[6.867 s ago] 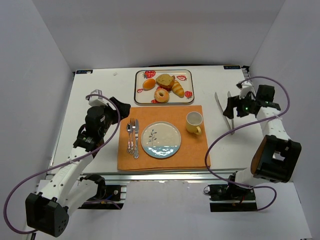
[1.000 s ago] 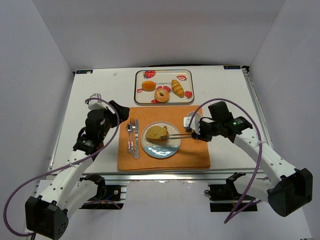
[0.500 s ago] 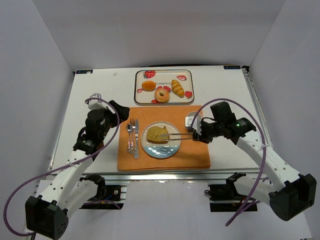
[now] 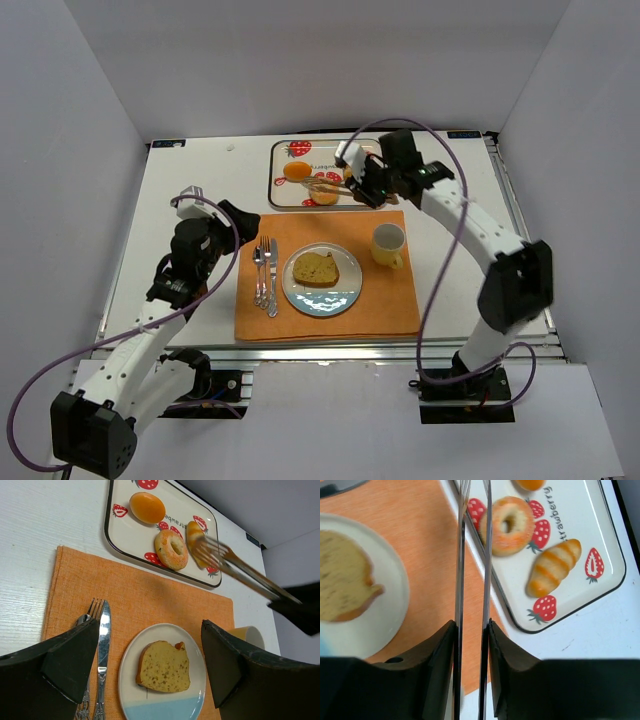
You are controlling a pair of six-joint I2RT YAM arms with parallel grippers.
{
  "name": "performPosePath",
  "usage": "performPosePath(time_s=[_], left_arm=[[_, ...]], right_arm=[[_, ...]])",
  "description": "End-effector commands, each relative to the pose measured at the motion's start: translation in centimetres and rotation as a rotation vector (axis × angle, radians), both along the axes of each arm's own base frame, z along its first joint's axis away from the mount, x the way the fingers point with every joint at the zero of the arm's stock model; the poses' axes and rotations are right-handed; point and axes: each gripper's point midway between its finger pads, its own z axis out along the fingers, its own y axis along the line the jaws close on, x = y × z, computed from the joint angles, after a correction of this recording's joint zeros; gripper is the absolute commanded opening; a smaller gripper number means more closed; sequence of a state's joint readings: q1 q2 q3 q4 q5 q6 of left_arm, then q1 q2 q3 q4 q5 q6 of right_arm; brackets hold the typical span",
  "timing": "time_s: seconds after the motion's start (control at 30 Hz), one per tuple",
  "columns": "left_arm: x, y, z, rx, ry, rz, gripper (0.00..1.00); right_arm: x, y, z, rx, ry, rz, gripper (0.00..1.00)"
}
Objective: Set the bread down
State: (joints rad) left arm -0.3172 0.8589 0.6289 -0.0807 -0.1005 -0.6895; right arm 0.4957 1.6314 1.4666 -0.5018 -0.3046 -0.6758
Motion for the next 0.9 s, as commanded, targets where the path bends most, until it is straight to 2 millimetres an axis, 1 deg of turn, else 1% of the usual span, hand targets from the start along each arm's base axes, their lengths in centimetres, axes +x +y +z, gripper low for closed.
performPosePath(time_s=[0.0,0.03,0.07,0.1,0.13,0.17,0.23,0.27,0.33,0.63,0.87], left_arm=[[-0.2,0.2,1.8,-0.022,-0.046,0.01,0.92],[-0.5,0.4,2.0,-0.027,-0.056,0.015,0.92],[-0.7,0.4,1.8,-0.03,-0.053,0.019,0.92],[-0.8,0.6,1.8,-0.032,-0.056,0.029,0.92],[-1.0,0.8,2.0,-0.038,-0.062,0.033,0.92],[-1.1,0.8,1.7,-0.04,-0.059,0.037,0.92],[-1.2,0.9,1.6,-0.046,-0.059,0.043,0.92],[-1.2,0.9,1.5,-0.048,-0.059,0.041,0.92],[-1.3,0.9,1.4,-0.048,-0.057,0.04,0.92],[-0.8,0.5,1.3,-0.03,-0.047,0.023,0.92],[-0.7,0.5,1.1,-0.033,-0.046,0.024,0.92]], right_arm=[[4.5,0.0,1.1,-0.017,-0.012,-0.126,0.37],[4.8,0.1,0.7,-0.032,-0.003,-0.125,0.38],[5.2,0.1,-0.3,-0.053,0.014,-0.128,0.39],[5.6,0.2,0.0,-0.06,-0.002,-0.12,0.39],[5.8,0.1,-0.2,-0.07,-0.006,-0.116,0.4],[5.9,0.0,-1.0,-0.092,0.004,-0.114,0.41],[6.2,-0.2,-1.4,-0.121,-0.001,-0.099,0.42],[6.3,-0.2,-2.1,-0.137,0.011,-0.092,0.42],[6.1,-0.4,-2.7,-0.156,0.026,-0.086,0.42],[6.6,-0.9,-4.6,-0.205,0.043,-0.097,0.44],[7.2,-0.9,-4.9,-0.217,0.027,-0.101,0.46]])
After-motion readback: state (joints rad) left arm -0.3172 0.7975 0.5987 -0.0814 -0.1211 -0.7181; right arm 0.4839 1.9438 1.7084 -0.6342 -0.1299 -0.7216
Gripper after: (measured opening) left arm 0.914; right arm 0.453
